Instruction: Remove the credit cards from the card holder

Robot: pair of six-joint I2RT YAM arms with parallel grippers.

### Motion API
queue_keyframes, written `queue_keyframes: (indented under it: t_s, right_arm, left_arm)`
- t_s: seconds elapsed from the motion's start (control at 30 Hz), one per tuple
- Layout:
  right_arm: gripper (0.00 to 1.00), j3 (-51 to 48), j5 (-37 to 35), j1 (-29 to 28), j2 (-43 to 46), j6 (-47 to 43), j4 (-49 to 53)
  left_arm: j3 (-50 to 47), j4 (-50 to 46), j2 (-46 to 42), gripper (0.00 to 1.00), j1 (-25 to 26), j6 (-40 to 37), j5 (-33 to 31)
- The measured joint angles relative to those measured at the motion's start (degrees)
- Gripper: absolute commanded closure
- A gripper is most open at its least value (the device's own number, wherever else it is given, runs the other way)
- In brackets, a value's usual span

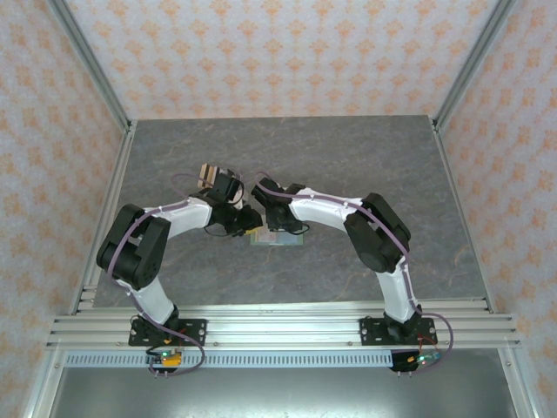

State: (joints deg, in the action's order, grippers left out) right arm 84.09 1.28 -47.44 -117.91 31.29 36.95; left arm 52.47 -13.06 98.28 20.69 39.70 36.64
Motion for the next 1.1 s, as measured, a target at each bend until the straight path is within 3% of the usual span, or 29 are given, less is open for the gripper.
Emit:
queue_keyframes:
  t_s: [0.87, 1.1]
  right_arm:
    - [0.66, -0.2, 0.0, 0.0, 0.0, 0.0, -0.2]
    - [0.66, -0.3, 0.0, 0.0, 0.0, 0.2, -0.5]
  left_arm:
    - [1.6, -1.6, 2.1, 0.71, 0.7, -1.2, -1.5]
    - [1.8, -1.1, 2.6, 0.79, 0.9, -1.2, -0.5]
